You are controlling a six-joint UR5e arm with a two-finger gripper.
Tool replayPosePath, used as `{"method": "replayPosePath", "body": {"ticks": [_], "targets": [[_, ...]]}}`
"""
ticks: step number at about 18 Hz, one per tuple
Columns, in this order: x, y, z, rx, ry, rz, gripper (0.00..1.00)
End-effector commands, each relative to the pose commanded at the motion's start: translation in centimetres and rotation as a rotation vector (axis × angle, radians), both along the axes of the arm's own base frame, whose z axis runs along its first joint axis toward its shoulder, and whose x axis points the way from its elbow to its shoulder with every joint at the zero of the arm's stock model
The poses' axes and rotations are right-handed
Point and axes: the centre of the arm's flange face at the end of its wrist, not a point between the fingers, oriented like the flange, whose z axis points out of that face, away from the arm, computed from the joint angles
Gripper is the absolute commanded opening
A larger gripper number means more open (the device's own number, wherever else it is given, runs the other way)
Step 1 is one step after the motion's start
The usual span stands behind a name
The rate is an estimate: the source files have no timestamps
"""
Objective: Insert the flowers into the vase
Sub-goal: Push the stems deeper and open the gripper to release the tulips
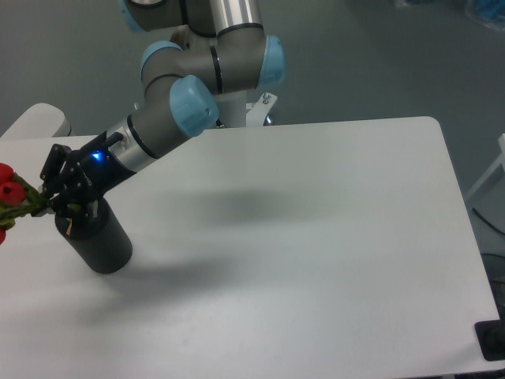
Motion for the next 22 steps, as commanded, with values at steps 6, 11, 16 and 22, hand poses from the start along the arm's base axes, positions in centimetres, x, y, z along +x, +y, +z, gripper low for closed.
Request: {"method": "replayPosePath", "body": {"ticks": [6,11,16,22], "targets": [[0.2,-0.4,-1.4,0.006,0.011,-0.020,0.24],[-0.5,-0.9,-2.2,0.024,0.031,-0.027,0.33],[-2.5,-2.4,-3.6,0.042,0.052,-0.012,0.50],[-4.6,-3.8,-4.4,0.044,0.046,0.029,0.91]]}}
